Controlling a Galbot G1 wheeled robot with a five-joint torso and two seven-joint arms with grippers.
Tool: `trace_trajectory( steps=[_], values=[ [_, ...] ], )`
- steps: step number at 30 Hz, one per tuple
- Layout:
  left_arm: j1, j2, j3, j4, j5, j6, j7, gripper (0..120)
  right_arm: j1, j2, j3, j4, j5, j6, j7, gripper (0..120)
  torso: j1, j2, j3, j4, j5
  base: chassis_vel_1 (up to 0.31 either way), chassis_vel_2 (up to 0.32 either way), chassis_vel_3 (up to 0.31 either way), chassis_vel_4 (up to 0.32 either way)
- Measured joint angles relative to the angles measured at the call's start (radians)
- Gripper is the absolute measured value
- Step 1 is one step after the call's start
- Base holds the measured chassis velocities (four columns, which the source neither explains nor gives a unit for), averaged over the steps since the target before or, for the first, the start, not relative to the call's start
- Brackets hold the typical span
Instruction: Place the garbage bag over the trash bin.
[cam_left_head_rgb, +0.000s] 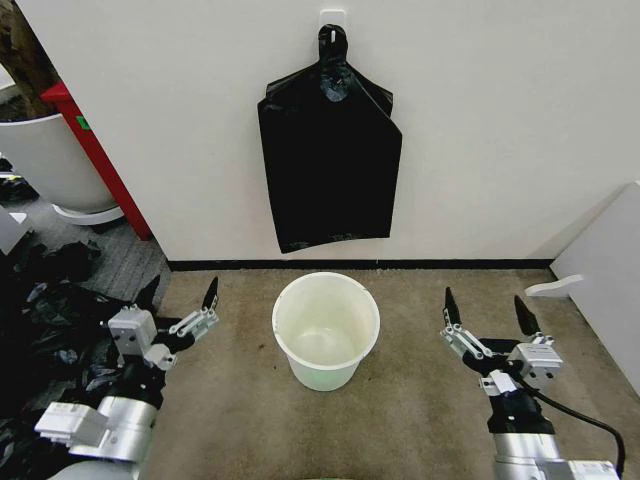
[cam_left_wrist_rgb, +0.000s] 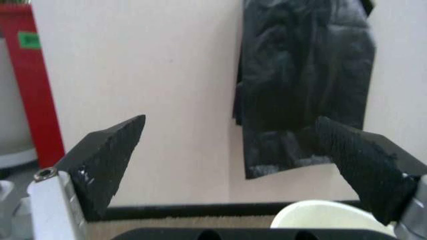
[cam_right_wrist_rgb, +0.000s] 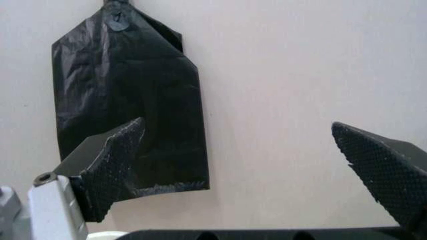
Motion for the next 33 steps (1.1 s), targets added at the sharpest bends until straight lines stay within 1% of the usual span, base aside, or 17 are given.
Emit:
trace_trajectory(
  steps=[2, 16, 23, 26, 27, 31, 32, 33],
  values=[
    [-0.002, 0.006, 0.008, 0.000, 0.002, -0.010, 0.005, 100, -0.002, 0.000, 0.000, 0.001, -0.002, 0.002, -0.002, 100, 0.000, 0.000, 0.000, 0.0000, 0.0000, 0.000, 0.000, 0.000, 0.000],
    [-0.026, 0.015, 0.010, -0.001, -0.018, 0.018, 0.013, 100, -0.004, 0.001, -0.008, 0.000, -0.006, -0.015, 0.016, 100, 0.000, 0.000, 0.000, 0.0000, 0.0000, 0.000, 0.000, 0.000, 0.000],
    [-0.016, 0.013, 0.013, -0.001, -0.026, 0.005, -0.022, 100, -0.019, 0.001, -0.023, 0.008, -0.001, -0.035, 0.007, 100, 0.000, 0.000, 0.000, 0.0000, 0.0000, 0.000, 0.000, 0.000, 0.000],
    [-0.009, 0.017, -0.002, -0.001, -0.039, 0.018, -0.025, 100, -0.019, 0.001, -0.037, 0.003, 0.059, -0.040, 0.008, 100, 0.000, 0.000, 0.000, 0.0000, -0.0001, 0.000, 0.000, 0.000, 0.000],
    [-0.009, 0.017, -0.002, -0.001, -0.039, 0.018, -0.025, 100, -0.019, 0.001, -0.037, 0.003, 0.059, -0.040, 0.008, 100, 0.000, 0.000, 0.000, 0.0000, -0.0001, 0.000, 0.000, 0.000, 0.000],
    [0.001, 0.021, -0.004, -0.001, -0.032, 0.024, -0.012, 100, 0.028, 0.000, -0.070, -0.008, 0.195, -0.058, 0.009, 100, 0.000, 0.000, 0.000, -0.0001, 0.0000, 0.000, 0.000, 0.000, 0.000],
    [0.003, 0.022, -0.004, -0.001, -0.027, 0.023, -0.010, 100, 0.063, -0.003, -0.086, -0.007, 0.259, -0.081, 0.019, 100, 0.000, 0.000, 0.000, -0.0001, 0.0000, 0.000, 0.000, 0.000, 0.000],
    [0.003, 0.022, -0.004, -0.001, -0.027, 0.023, -0.010, 100, 0.063, -0.003, -0.086, -0.007, 0.259, -0.081, 0.019, 100, 0.000, 0.000, 0.000, -0.0001, 0.0000, 0.000, 0.000, 0.000, 0.000]
  ],
)
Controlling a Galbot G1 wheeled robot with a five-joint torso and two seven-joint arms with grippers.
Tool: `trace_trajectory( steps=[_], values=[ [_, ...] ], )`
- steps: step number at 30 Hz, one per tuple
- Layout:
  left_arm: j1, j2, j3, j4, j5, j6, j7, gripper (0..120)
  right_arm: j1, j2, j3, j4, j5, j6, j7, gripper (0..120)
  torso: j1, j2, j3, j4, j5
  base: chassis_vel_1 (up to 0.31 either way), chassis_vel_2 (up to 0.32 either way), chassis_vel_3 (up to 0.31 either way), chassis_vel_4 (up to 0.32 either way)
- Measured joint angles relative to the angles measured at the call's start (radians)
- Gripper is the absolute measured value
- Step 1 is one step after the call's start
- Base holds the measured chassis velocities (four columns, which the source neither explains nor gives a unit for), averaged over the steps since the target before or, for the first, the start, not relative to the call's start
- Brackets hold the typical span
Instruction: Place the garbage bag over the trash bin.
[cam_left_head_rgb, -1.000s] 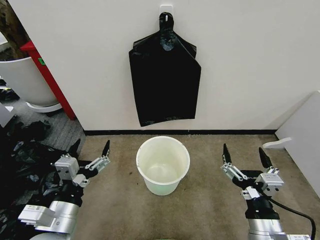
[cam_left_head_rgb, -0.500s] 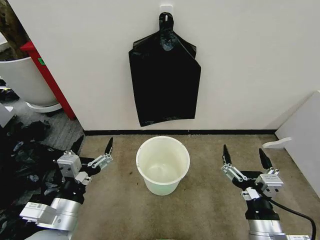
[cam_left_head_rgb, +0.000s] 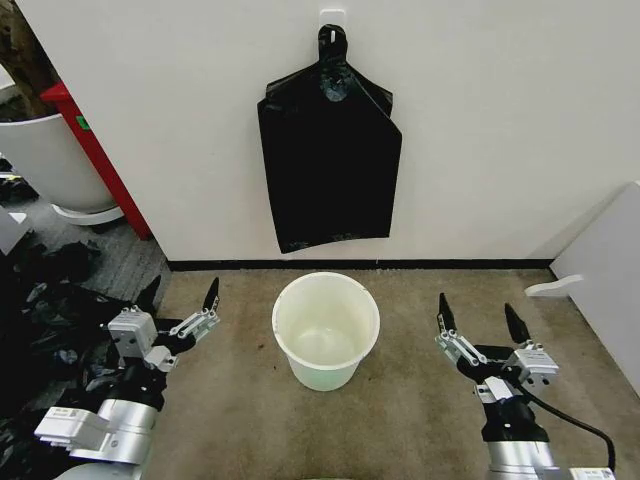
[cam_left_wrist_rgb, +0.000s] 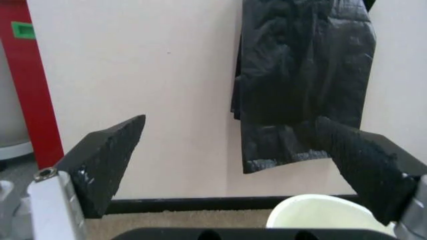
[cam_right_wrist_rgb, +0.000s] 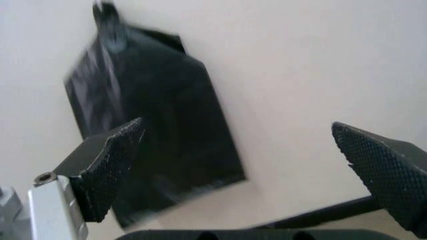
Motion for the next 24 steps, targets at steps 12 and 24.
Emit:
trace_trajectory(
  steps=[12, 24],
  values=[
    [-0.043, 0.101, 0.003, 0.000, -0.084, -0.020, -0.019, 100, 0.313, -0.136, 0.005, 0.018, 0.608, -0.225, 0.136, 100, 0.000, 0.000, 0.000, 0.0003, 0.0000, 0.000, 0.000, 0.000, 0.000],
    [-0.035, 0.131, -0.023, 0.000, -0.112, -0.003, -0.055, 100, 0.814, -0.316, -0.124, -0.212, 1.133, -0.252, 0.269, 100, 0.000, 0.000, 0.000, 0.0001, -0.0001, 0.000, 0.000, 0.000, 0.000]
  ],
)
